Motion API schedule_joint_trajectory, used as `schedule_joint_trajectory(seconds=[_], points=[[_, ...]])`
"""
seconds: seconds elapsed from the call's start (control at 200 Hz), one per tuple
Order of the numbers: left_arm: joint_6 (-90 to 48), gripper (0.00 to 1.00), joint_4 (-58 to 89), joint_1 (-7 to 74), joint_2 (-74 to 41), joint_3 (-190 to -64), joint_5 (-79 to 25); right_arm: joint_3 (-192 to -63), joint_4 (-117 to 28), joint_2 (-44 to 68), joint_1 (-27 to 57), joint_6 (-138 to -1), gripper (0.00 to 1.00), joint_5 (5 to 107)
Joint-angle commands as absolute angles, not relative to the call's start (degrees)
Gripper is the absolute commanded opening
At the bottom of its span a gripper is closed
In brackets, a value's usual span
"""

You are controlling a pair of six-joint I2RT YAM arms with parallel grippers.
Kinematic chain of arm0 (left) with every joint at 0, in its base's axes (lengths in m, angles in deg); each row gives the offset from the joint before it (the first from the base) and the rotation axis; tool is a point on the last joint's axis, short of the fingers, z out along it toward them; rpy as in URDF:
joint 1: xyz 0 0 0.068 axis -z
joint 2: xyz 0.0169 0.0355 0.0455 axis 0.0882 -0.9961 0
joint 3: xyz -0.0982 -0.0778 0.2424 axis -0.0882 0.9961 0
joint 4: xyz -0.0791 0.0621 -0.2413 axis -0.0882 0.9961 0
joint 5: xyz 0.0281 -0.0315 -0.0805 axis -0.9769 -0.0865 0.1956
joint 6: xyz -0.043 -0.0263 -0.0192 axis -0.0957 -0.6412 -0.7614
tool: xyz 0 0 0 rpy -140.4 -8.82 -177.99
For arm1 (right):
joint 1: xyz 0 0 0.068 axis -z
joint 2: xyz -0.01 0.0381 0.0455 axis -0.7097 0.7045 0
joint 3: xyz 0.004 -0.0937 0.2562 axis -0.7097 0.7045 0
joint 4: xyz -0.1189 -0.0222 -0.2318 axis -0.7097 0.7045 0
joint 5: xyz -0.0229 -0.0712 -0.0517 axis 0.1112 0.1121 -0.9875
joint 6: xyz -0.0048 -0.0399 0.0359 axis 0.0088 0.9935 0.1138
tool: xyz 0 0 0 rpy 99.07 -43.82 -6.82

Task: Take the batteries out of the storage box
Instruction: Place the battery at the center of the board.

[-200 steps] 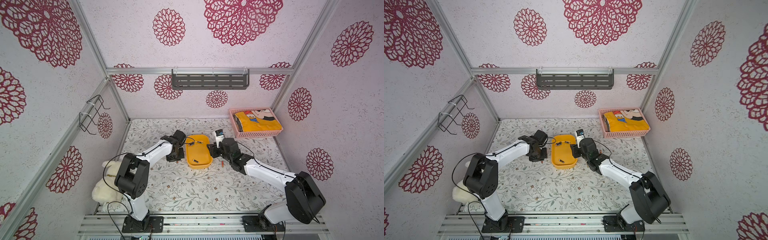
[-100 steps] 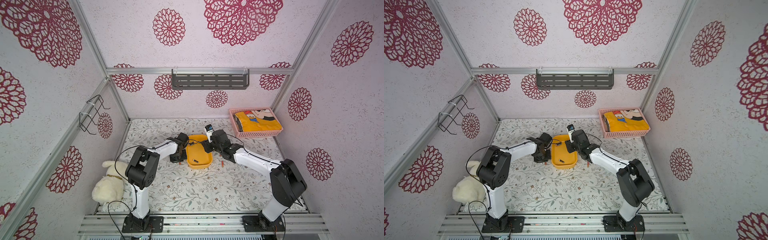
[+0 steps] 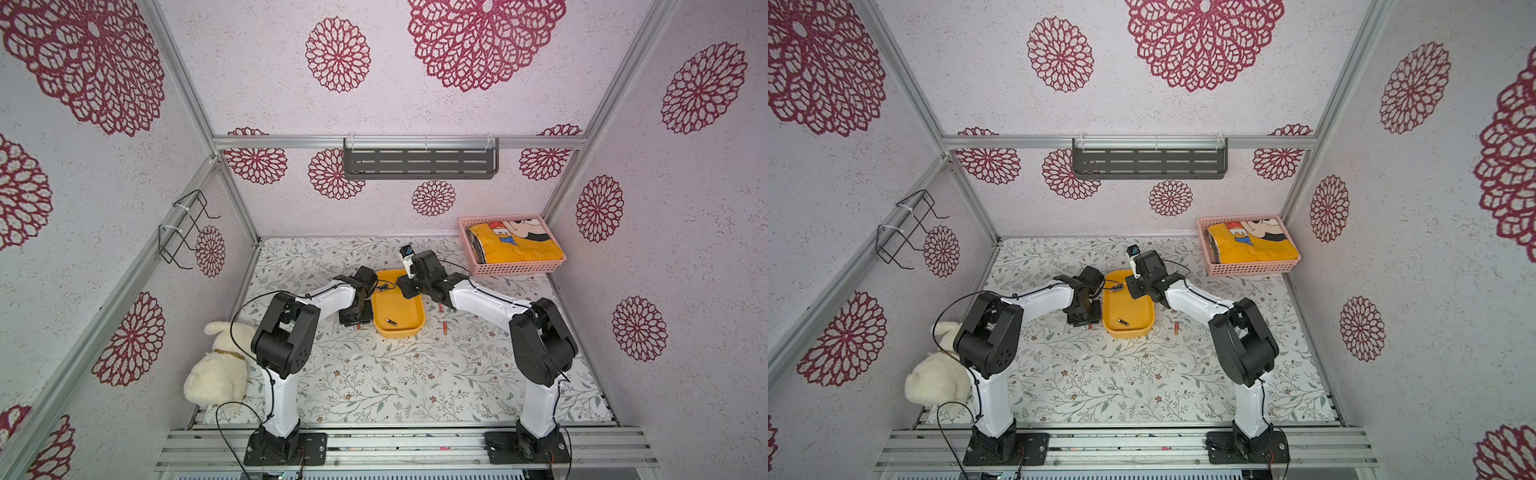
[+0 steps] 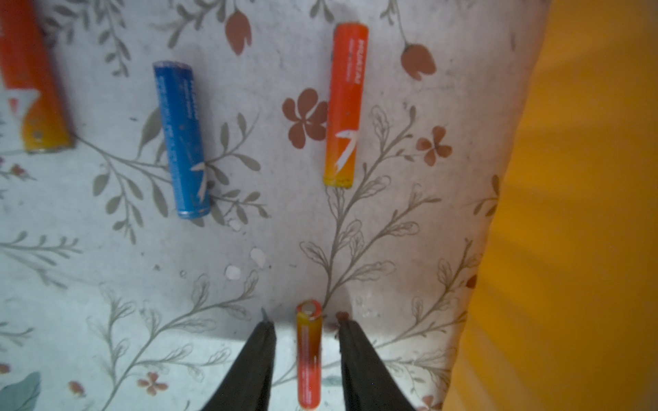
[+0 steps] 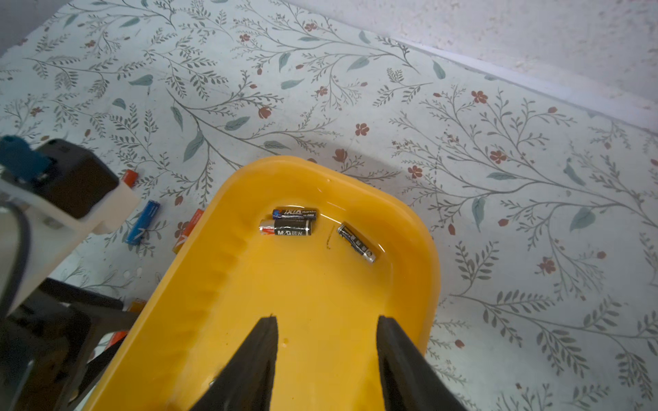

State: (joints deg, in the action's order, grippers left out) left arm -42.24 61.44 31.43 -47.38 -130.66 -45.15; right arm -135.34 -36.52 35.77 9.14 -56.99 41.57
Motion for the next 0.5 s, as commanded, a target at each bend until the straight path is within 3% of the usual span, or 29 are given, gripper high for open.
schedule_joint_trajectory(seconds=[0.0,0.495], points=[[-40.9,0.37,63.1,31.6,-42.7,-130.1,-46.5,-141.2,-30.8,39.9,9.7,-53.0,0.49,40.3],[-39.0,0.49,63.6,30.9,-24.8,-129.3,-48.3,-159.3,-21.8,55.0,11.0,-45.9,0.46,37.7]])
